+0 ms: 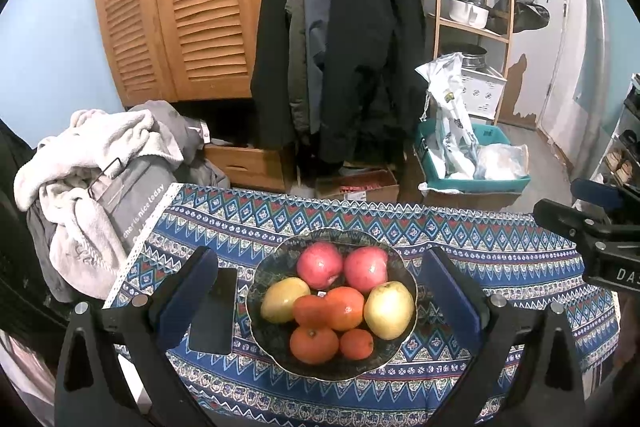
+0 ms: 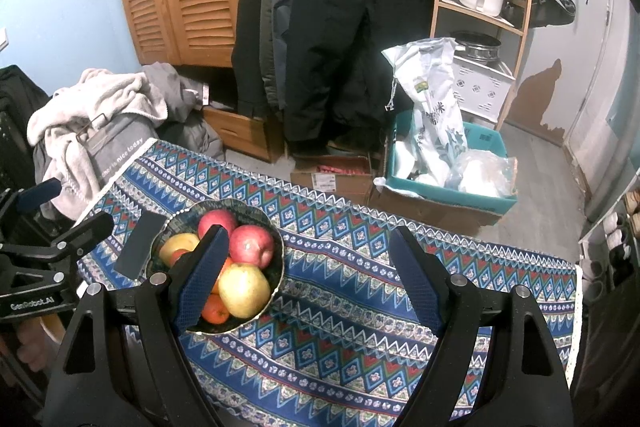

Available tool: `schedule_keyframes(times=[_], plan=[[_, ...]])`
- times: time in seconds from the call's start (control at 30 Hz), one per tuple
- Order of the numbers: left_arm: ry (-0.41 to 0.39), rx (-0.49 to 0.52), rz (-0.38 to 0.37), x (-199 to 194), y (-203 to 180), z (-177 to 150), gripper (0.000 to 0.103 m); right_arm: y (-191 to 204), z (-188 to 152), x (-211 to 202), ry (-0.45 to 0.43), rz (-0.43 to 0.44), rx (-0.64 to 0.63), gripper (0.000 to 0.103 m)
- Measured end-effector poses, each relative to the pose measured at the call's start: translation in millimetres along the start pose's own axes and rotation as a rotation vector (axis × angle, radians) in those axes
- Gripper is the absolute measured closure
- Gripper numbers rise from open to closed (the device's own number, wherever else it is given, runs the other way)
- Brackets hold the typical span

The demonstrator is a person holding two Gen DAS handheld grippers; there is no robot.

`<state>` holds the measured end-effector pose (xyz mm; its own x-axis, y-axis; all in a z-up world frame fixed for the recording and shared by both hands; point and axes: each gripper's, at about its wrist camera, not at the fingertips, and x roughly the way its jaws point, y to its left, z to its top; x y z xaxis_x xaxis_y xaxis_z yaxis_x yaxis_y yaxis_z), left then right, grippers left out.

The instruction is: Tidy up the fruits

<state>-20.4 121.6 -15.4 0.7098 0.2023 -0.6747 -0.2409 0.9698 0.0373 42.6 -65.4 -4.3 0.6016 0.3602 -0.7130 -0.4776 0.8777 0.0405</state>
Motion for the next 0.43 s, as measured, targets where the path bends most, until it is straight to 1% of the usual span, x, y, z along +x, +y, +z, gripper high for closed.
schedule_keyframes(times=[0.13, 0.27, 0.43], plan=[[0.002, -0.002, 0.0, -0.1, -0.1, -0.1, 0.0, 0.8, 0.3, 0.1, -0.001, -0.001, 0.0, 0.021], [0.002, -0.01, -0.018, -1.4, 0.6, 0.6, 0.0, -1.4, 0.1, -0.1, 0.0, 0.0, 0.002, 0.021], [0.01, -0.007, -0.006, -0.9, -1.3, 1.8, 0.0, -1.7, 0.2, 0.0, 0.001, 0.0, 0.0, 0.021]])
